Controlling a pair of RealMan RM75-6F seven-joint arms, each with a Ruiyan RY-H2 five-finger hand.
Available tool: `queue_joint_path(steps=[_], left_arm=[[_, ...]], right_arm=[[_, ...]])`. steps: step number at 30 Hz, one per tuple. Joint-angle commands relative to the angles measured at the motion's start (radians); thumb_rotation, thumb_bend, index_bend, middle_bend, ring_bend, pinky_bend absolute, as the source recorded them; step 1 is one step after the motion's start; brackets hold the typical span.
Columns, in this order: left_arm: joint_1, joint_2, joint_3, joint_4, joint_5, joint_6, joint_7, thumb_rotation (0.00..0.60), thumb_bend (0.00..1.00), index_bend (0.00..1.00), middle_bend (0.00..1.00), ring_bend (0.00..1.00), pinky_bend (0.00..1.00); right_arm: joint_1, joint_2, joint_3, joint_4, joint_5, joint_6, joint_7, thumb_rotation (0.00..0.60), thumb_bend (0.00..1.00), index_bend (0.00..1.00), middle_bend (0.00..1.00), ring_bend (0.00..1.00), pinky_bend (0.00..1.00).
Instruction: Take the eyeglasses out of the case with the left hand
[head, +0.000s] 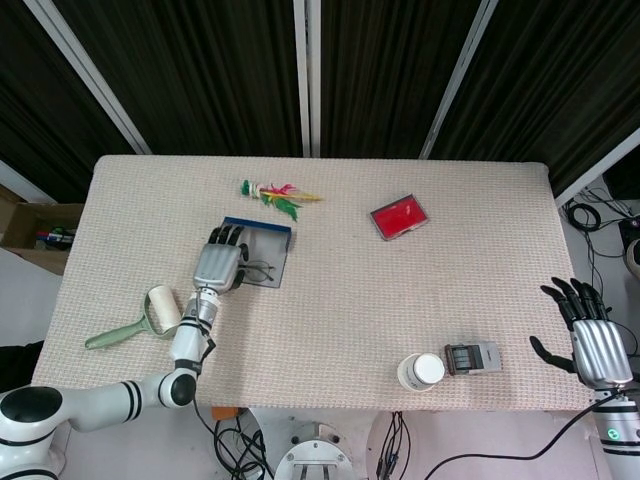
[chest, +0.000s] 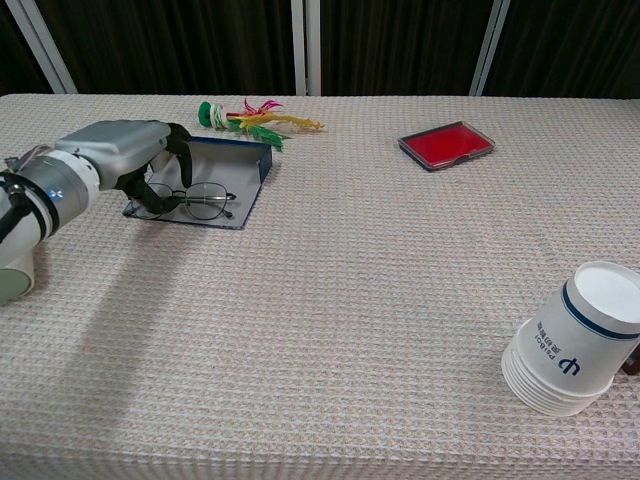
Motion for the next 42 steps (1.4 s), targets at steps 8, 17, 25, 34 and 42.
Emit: queue_joint_path(steps=[8, 17, 25, 34, 42], left_arm=[[-0.001, -0.017, -0.001, 0.029, 0.0, -0.006, -0.02, 0.6, 0.41, 0.53, 0.1, 0.02, 0.09], [0.033, 0.008, 0.013, -0.009, 0.064, 0.039, -0.078, 0.6, 0.52, 0.65, 0.18, 0.02, 0.1], [0.1, 0.126, 0.1, -0.258, 0.178, 0.125, -0.05, 0.6, 0.51, 0.65, 0.18, 0.02, 0.1], [0.106, 0.138, 0.184, -0.399, 0.303, 0.13, 0.01, 0.6, 0.51, 0.65, 0.18, 0.02, 0.1], [0.054, 0.061, 0.179, -0.372, 0.343, 0.055, 0.038, 0.6, 0.51, 0.64, 0.17, 0.02, 0.1]], right_arm=[[0.004, 0.0, 0.0, -0.002, 0.003, -0.008, -0.005, 0.6, 0.18, 0.18, 0.12, 0.0, 0.07], [0.002, 0.005, 0.0, -0.008, -0.001, -0.002, -0.009, 0.6, 0.18, 0.18, 0.12, 0.0, 0.07], [0.007, 0.002, 0.0, -0.006, -0.005, -0.006, -0.008, 0.6, 0.18, 0.18, 0.12, 0.0, 0.07], [0.012, 0.0, 0.0, -0.006, -0.006, -0.01, -0.012, 0.6, 0.18, 0.18, 0.12, 0.0, 0.07], [0.006, 0.002, -0.002, -0.012, -0.002, -0.004, -0.018, 0.6, 0.18, 0.18, 0.12, 0.0, 0.07]])
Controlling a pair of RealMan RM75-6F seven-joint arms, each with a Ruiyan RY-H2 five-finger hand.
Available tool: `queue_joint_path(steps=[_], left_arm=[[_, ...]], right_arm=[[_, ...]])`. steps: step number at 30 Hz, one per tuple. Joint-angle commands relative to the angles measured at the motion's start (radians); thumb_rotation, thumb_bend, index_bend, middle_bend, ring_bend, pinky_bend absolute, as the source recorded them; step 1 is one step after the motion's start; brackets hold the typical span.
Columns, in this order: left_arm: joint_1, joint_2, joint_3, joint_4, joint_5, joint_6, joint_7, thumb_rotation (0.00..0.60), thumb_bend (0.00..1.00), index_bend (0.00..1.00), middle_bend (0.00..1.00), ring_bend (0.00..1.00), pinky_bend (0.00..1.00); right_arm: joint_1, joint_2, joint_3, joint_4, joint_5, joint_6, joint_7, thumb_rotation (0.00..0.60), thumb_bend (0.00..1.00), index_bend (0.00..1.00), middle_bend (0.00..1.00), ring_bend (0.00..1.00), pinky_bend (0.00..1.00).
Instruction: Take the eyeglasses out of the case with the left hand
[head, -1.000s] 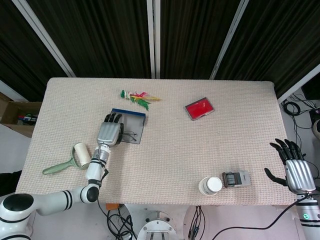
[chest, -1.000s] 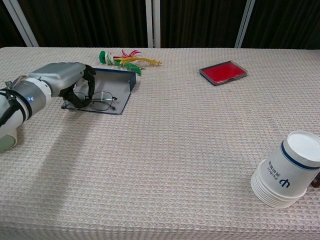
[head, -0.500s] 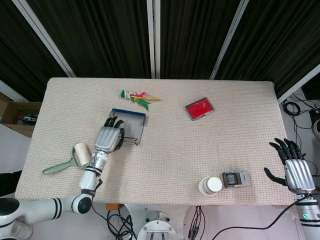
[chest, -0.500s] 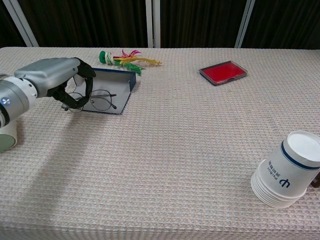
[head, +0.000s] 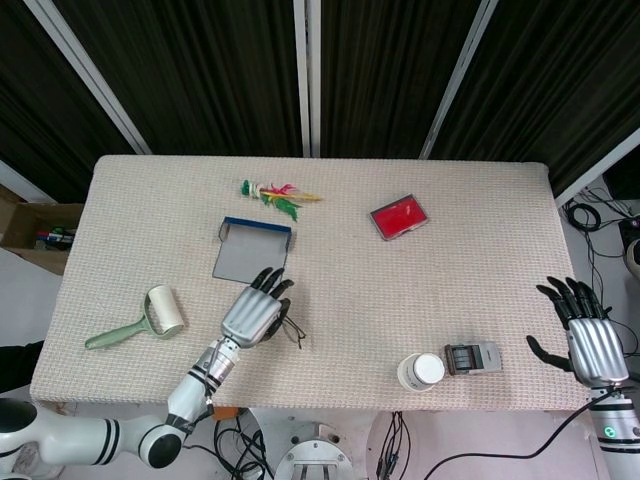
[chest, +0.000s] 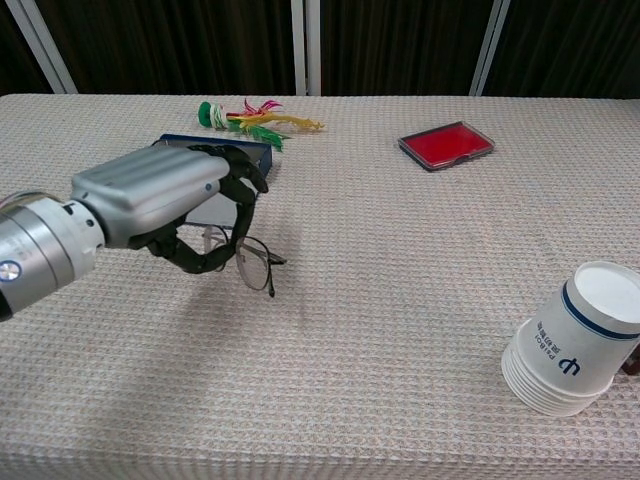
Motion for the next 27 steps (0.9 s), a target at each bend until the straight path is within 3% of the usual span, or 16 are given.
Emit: queue_joint_path(steps=[1, 4, 7, 9, 20, 27], left_arm=[[-0.025, -0.026, -0.001, 0.01, 0.011, -0.042, 0.006, 0.6, 0.51, 0.63, 0.17, 0.02, 0.1], [-0.039, -0.025, 0.0, 0.008, 0.018, -0.074, -0.011, 0.6, 0.5, 0.47, 0.14, 0.02, 0.09], [-0.032, -0.022, -0.007, 0.004, 0.033, -0.063, -0.042, 0.6, 0.4, 0.29, 0.12, 0.02, 0.09], [-0.018, -0.008, -0.009, -0.003, 0.045, -0.039, -0.062, 0.6, 0.37, 0.25, 0.12, 0.02, 0.09], [0.15, 0.211, -0.074, -0.047, -0.01, 0.198, -0.177, 0.6, 0.37, 0.25, 0.12, 0.02, 0.09], [0.26, 0.416, -0.07, 0.01, -0.055, 0.224, -0.319, 0.6, 0.37, 0.25, 0.12, 0.02, 0.09]], right_arm=[[-0.002, 0.002, 0.0, -0.002, 0.002, 0.003, -0.001, 0.6, 0.18, 0.18, 0.12, 0.0, 0.07], [-0.008, 0.005, 0.002, -0.004, 0.006, 0.011, 0.0, 0.6, 0.18, 0.18, 0.12, 0.0, 0.07], [-0.011, 0.007, 0.003, -0.005, 0.008, 0.015, -0.001, 0.6, 0.18, 0.18, 0.12, 0.0, 0.07], [-0.011, 0.009, 0.003, -0.007, 0.008, 0.015, -0.003, 0.6, 0.18, 0.18, 0.12, 0.0, 0.07], [-0.002, 0.015, 0.005, -0.017, -0.005, 0.011, -0.01, 0.6, 0.18, 0.18, 0.12, 0.0, 0.06], [0.016, 0.035, 0.005, -0.033, -0.023, -0.003, 0.003, 0.6, 0.18, 0.18, 0.12, 0.0, 0.07]])
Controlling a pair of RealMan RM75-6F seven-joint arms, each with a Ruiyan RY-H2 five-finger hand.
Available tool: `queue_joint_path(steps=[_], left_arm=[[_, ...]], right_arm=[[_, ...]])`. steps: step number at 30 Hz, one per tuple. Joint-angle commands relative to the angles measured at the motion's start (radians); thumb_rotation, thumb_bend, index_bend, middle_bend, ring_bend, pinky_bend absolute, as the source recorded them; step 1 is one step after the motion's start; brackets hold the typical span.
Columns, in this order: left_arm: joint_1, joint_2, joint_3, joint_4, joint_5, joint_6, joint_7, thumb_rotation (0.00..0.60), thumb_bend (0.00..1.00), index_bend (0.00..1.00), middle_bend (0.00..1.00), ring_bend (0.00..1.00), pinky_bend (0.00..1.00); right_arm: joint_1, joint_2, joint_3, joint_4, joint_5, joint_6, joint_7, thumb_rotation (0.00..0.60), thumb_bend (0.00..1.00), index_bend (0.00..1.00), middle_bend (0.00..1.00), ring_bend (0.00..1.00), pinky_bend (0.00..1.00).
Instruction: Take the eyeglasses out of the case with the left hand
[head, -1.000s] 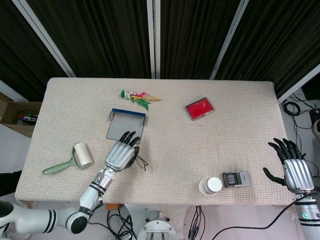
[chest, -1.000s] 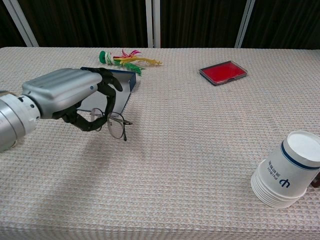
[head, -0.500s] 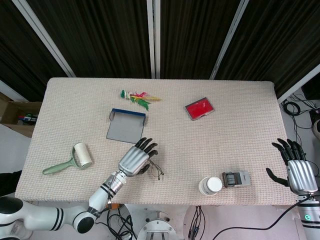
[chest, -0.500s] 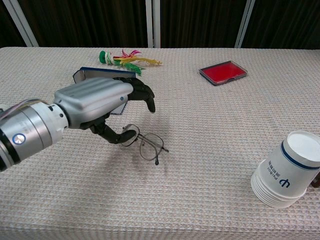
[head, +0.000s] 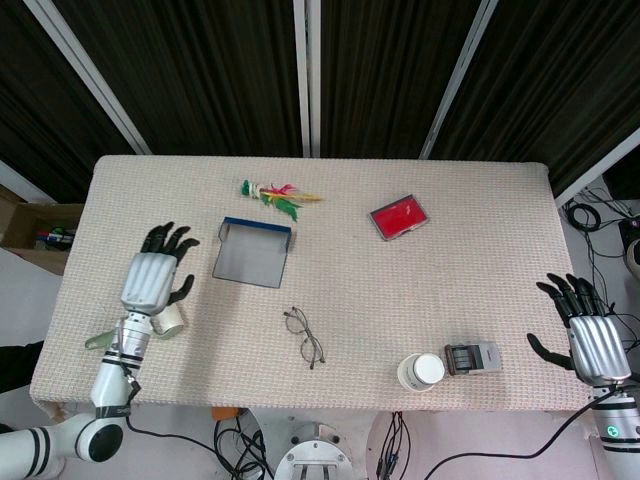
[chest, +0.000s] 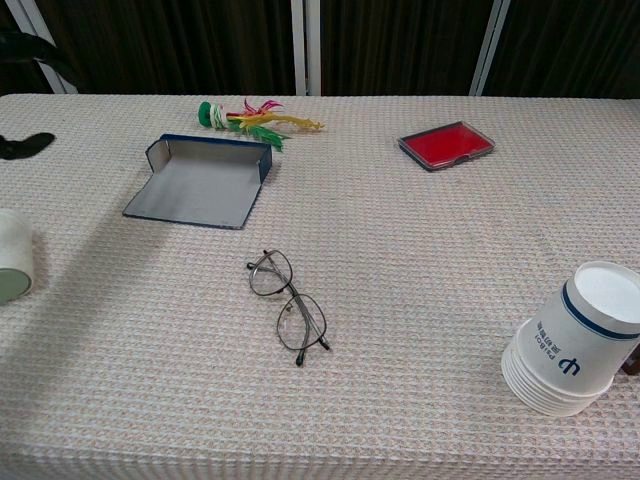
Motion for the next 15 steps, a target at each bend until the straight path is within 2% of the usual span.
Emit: queue_joint_path(steps=[1, 4, 7, 11, 15], left_arm=[[0.088, 0.114, 0.014, 0.051, -0.018, 0.032, -0.084, 0.6, 0.37, 0.25, 0.12, 0.02, 0.09], [0.142, 0.189, 0.07, 0.055, 0.04, 0.025, -0.187, 0.6, 0.37, 0.25, 0.12, 0.02, 0.09], [0.204, 0.234, 0.114, 0.059, 0.104, 0.066, -0.279, 0.6, 0.37, 0.25, 0.12, 0.02, 0.09], [0.287, 0.236, 0.155, 0.075, 0.175, 0.164, -0.32, 0.6, 0.34, 0.25, 0.12, 0.02, 0.09], [0.346, 0.222, 0.169, 0.078, 0.212, 0.24, -0.322, 0.6, 0.32, 0.25, 0.12, 0.02, 0.09]], right_arm=[[0.006, 0.007, 0.0, -0.005, -0.005, -0.005, 0.003, 0.6, 0.18, 0.18, 0.12, 0.0, 0.07], [0.011, 0.012, 0.002, -0.012, -0.002, -0.013, -0.005, 0.6, 0.18, 0.18, 0.12, 0.0, 0.07], [0.016, 0.016, 0.004, -0.019, 0.003, -0.021, -0.014, 0.6, 0.18, 0.18, 0.12, 0.0, 0.07], [0.022, 0.013, 0.006, -0.033, 0.007, -0.028, -0.03, 0.6, 0.18, 0.18, 0.12, 0.0, 0.07], [0.031, 0.007, 0.007, -0.051, 0.007, -0.038, -0.058, 0.6, 0.18, 0.18, 0.12, 0.0, 0.07]])
